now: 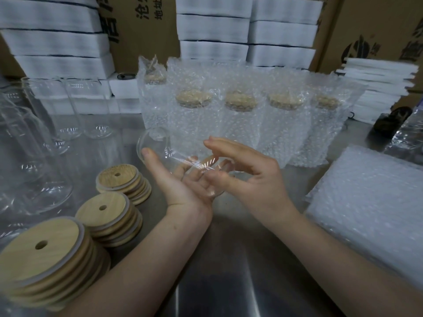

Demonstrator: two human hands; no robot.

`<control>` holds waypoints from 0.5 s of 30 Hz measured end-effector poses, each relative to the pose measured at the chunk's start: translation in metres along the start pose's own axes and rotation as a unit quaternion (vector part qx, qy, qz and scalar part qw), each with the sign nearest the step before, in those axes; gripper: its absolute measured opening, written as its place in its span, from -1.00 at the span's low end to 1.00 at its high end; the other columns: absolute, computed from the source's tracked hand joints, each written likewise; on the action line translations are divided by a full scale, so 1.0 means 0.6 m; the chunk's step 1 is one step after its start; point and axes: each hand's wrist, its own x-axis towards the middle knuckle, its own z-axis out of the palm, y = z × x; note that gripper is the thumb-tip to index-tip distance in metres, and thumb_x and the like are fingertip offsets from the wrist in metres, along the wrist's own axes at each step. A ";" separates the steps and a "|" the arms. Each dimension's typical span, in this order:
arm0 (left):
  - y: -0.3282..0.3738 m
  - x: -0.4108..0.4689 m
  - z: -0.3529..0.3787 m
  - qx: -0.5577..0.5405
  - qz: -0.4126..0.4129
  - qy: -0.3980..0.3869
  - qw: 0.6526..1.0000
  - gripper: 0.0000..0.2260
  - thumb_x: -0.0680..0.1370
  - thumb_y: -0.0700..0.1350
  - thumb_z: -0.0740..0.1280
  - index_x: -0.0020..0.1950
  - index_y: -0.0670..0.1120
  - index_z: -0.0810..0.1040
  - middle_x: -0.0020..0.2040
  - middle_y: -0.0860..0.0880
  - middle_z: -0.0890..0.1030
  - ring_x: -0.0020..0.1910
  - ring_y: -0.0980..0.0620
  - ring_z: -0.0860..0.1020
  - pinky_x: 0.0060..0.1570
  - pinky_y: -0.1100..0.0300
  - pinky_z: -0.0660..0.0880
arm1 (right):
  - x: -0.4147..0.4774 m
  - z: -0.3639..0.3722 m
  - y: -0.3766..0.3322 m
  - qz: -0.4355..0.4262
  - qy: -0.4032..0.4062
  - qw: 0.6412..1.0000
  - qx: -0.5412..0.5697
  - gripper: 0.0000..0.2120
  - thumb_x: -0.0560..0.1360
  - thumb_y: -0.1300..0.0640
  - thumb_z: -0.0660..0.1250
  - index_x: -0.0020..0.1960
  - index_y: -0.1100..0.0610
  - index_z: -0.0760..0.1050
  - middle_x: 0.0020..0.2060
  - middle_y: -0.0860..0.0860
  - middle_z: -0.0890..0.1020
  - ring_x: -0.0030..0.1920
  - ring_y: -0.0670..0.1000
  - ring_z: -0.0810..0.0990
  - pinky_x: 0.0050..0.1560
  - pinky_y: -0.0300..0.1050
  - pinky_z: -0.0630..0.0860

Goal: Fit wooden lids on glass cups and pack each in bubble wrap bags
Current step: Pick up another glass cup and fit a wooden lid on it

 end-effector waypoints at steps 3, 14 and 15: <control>0.002 0.004 -0.002 0.023 0.012 0.020 0.999 -0.18 0.39 0.52 0.15 0.15 -0.22 0.52 -0.05 -0.23 0.70 -0.08 -0.24 0.70 -0.31 -0.08 0.62 | 0.009 -0.002 -0.005 0.058 0.005 0.992 0.116 -0.74 0.41 0.13 0.45 0.10 0.01 0.60 0.03 -0.07 0.67 0.15 -0.16 0.61 0.13 -0.27 0.52; 0.009 0.006 -0.006 0.011 -0.012 -0.045 0.999 -0.16 0.40 0.52 0.16 0.17 -0.25 0.47 -0.15 -0.28 0.69 -0.13 -0.26 0.70 -0.31 -0.08 0.62 | 0.022 -0.027 0.005 0.139 -0.092 0.954 0.249 -0.74 0.46 0.13 0.33 0.12 0.02 0.64 0.13 0.06 0.61 -0.03 -0.15 0.68 0.04 -0.32 0.54; 0.010 0.006 -0.007 0.007 -0.014 -0.046 0.999 -0.15 0.39 0.52 0.16 0.18 -0.26 0.47 -0.13 -0.29 0.69 -0.13 -0.26 0.70 -0.32 -0.08 0.62 | 0.022 -0.028 0.009 0.143 -0.103 0.951 0.255 -0.74 0.45 0.09 0.37 0.12 0.01 0.65 0.19 0.00 0.62 0.09 -0.16 0.64 0.14 -0.29 0.51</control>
